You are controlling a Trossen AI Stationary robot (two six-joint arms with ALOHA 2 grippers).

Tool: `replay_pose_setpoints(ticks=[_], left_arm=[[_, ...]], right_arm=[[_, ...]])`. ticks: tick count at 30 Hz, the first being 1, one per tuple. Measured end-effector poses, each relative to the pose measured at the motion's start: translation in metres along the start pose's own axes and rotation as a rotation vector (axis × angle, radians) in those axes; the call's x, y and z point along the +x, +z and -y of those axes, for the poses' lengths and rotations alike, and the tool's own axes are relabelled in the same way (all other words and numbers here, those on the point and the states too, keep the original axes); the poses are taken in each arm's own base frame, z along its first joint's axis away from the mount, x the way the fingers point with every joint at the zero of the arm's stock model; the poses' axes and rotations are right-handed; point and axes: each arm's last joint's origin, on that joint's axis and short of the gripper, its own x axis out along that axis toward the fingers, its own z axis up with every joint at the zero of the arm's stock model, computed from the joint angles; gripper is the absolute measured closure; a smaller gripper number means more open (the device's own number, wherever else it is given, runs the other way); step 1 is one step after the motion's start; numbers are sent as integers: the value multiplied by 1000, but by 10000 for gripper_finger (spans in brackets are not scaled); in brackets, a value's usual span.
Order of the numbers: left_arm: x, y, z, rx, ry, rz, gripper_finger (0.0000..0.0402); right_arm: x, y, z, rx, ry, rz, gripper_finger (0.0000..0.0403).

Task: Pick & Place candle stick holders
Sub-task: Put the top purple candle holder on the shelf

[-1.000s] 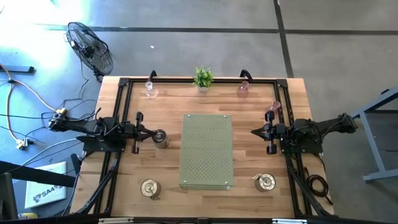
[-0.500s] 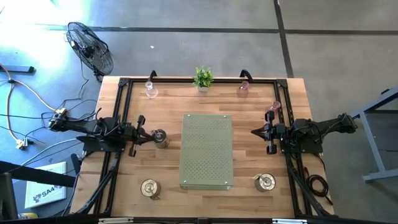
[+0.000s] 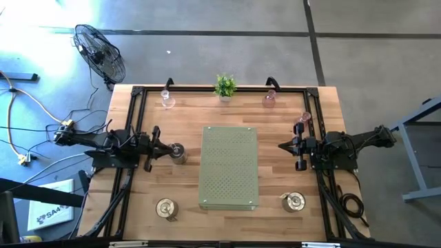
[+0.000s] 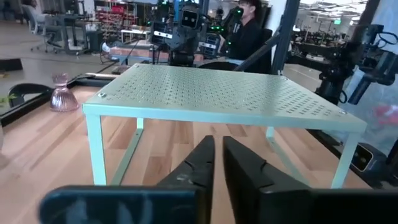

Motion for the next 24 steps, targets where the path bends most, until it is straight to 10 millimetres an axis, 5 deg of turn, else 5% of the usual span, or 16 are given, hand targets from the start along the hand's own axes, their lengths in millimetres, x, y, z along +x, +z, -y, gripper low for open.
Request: replay_pose_setpoints(ticks=[12,24], left_arm=[[0,1,-2,-4,75,5,212],[0,2,-2,-5,71,14,192]], right_arm=[[0,0,0,-3,-8,0,401],[0,9,2,146,-33,95,399]])
